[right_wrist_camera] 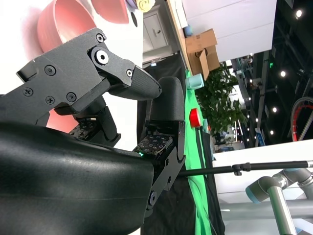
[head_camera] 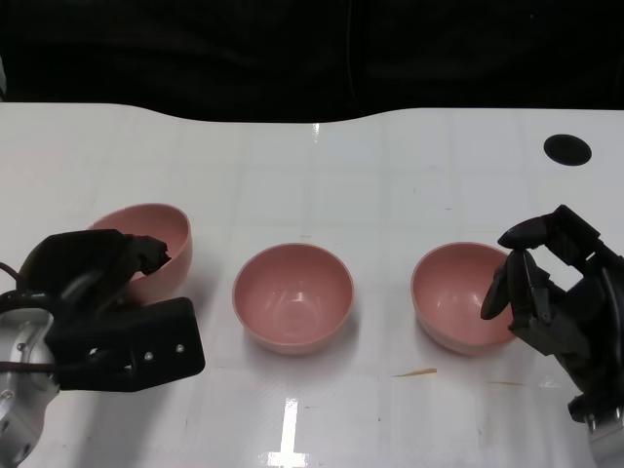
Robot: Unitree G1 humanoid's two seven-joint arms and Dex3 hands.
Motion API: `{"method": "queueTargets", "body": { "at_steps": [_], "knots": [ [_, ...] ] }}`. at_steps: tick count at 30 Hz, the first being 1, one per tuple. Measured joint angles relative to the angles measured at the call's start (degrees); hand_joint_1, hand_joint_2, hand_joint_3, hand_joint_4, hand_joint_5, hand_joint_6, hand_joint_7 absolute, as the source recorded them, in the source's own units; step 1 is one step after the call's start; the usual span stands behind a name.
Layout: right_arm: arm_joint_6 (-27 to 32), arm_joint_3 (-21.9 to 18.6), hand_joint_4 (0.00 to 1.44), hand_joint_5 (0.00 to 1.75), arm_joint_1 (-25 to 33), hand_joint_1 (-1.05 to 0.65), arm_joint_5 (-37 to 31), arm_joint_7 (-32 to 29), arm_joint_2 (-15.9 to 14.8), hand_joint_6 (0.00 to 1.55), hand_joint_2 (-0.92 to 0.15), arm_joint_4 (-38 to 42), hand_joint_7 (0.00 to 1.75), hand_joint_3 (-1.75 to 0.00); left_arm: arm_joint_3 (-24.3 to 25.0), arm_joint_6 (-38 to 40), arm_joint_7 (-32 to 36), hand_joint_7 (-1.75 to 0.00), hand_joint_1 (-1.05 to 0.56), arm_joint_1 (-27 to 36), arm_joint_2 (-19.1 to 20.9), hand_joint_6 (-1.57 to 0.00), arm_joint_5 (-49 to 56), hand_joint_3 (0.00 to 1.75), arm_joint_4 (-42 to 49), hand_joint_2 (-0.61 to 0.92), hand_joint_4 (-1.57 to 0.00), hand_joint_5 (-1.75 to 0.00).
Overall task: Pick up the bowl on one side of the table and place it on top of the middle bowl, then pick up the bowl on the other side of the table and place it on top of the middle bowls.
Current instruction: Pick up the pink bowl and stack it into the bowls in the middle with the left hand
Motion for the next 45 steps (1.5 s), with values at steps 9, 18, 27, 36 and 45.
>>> {"method": "queueTargets", "body": {
  "at_steps": [9,18,27,36,45],
  "knots": [
    [-0.06,-0.05,0.84,1.73,-0.03,-0.09,0.16,0.50,-0.02,0.75,-0.62,0.14,1.48,-0.99,1.50,1.03,-2.84,-1.61,0.01,1.93,1.95,-0.57,0.27,0.21,-7.23,0.92,-0.67,-1.70],
    [-0.07,-0.59,0.84,1.73,-0.08,-0.08,0.15,0.78,-0.04,0.76,-0.62,0.28,1.47,-0.99,3.09,2.22,-10.60,-1.75,0.02,3.13,4.65,-0.52,0.31,0.18,-20.23,0.90,-0.67,-1.75],
    [-0.21,-0.97,0.84,1.74,-0.11,-0.08,0.00,0.82,-0.07,0.75,-0.62,0.66,1.48,-0.99,3.46,1.48,-15.74,-1.67,0.02,2.89,4.81,-0.56,1.26,0.15,-31.25,0.85,-0.68,-1.75],
    [-0.28,-0.75,0.85,1.72,-0.14,-0.08,-0.24,0.21,0.33,0.76,-0.62,0.74,1.47,-0.98,-0.44,0.91,-18.28,-1.60,-0.03,0.77,1.99,-0.55,5.08,0.01,-32.48,0.89,-0.65,-1.75],
    [-1.13,-0.72,0.85,1.72,-0.29,-0.08,-0.96,-0.05,0.42,0.76,-0.63,1.39,1.47,-0.98,-4.46,-3.94,-18.77,-1.31,-0.05,-0.75,-0.73,-0.74,6.52,0.00,-28.46,0.85,-0.69,-1.75]
  ]
}}
